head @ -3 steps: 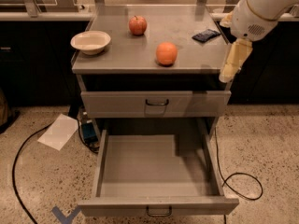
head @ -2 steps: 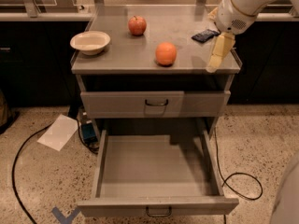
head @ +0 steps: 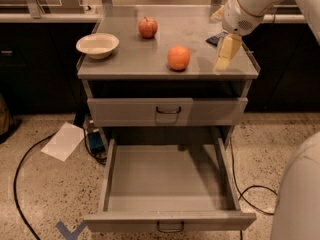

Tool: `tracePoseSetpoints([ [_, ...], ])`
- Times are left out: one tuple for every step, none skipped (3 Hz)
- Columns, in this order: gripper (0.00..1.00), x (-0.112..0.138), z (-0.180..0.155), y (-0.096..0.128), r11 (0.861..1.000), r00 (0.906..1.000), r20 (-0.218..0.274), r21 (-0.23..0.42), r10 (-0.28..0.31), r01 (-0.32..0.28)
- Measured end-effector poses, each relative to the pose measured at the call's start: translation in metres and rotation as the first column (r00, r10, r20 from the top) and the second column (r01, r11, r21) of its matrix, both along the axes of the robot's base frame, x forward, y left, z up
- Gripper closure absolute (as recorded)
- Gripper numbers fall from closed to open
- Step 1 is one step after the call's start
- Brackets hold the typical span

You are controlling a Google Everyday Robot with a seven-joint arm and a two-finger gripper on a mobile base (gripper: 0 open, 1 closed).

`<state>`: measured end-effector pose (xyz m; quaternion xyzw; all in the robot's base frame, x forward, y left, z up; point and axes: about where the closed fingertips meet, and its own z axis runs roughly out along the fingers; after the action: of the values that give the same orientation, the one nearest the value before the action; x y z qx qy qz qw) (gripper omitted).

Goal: Place orange into middle drawer

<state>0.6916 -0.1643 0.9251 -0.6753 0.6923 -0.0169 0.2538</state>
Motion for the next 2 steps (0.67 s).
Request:
tracePoseSetpoints([
  [0.0, 0.023, -0.003, 0.026, 0.997, 0.9973, 0.025, 0.015, 0.069, -0.069],
  [0.0, 0.043, -0.006, 0.05, 0.991, 0.9908, 0.039, 0.019, 0.129, -0.13],
])
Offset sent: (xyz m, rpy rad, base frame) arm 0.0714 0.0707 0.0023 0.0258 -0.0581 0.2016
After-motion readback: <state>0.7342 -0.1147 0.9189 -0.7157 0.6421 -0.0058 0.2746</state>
